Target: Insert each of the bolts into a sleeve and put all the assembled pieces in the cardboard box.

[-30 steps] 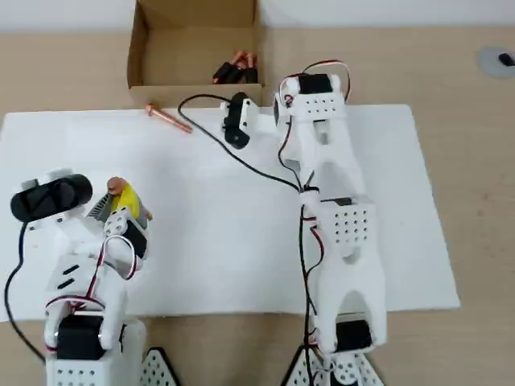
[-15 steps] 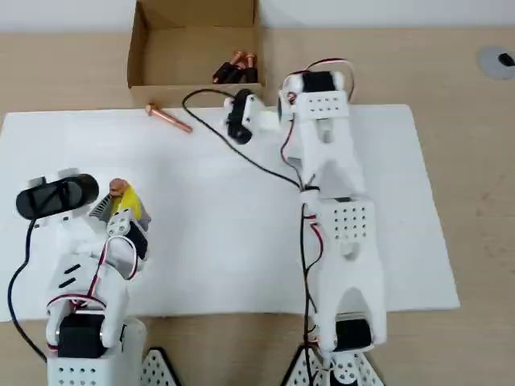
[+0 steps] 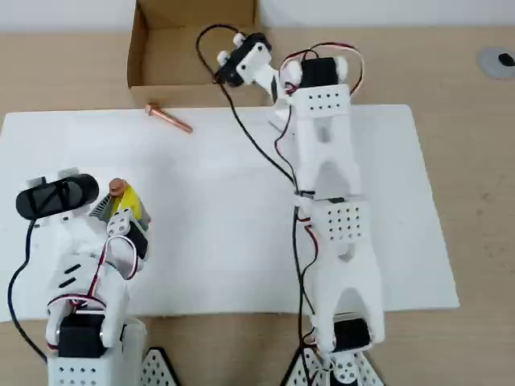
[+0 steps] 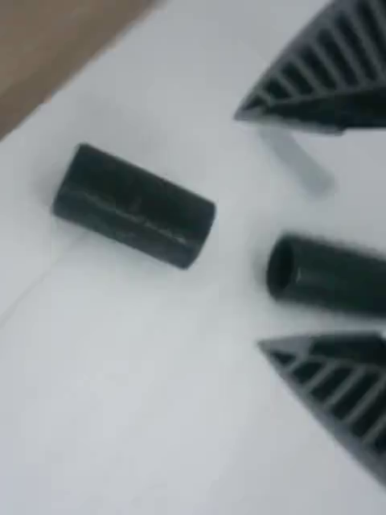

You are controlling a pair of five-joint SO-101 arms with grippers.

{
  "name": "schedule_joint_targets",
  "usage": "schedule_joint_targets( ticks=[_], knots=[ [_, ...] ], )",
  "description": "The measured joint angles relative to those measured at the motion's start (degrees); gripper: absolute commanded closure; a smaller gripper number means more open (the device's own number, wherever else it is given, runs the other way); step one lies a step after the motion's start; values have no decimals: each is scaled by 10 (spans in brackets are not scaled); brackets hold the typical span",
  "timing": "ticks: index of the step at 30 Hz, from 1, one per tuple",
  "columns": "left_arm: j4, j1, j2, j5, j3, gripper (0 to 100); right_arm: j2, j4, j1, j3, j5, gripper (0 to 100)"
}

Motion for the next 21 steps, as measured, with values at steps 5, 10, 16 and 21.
schedule_joint_targets(
  ticks=[5, 10, 16, 21],
  knots=[
    [0, 0, 0, 0, 0, 991, 7, 0, 0, 18, -103, 785],
    [0, 0, 0, 0, 7, 991, 8, 0, 0, 60, -151, 785],
    [-1, 0, 0, 0, 11, 991, -4, 0, 12, 102, -151, 785],
    [-33, 0, 0, 0, 32, 991, -92, 0, 51, 197, -101, 785]
  ],
)
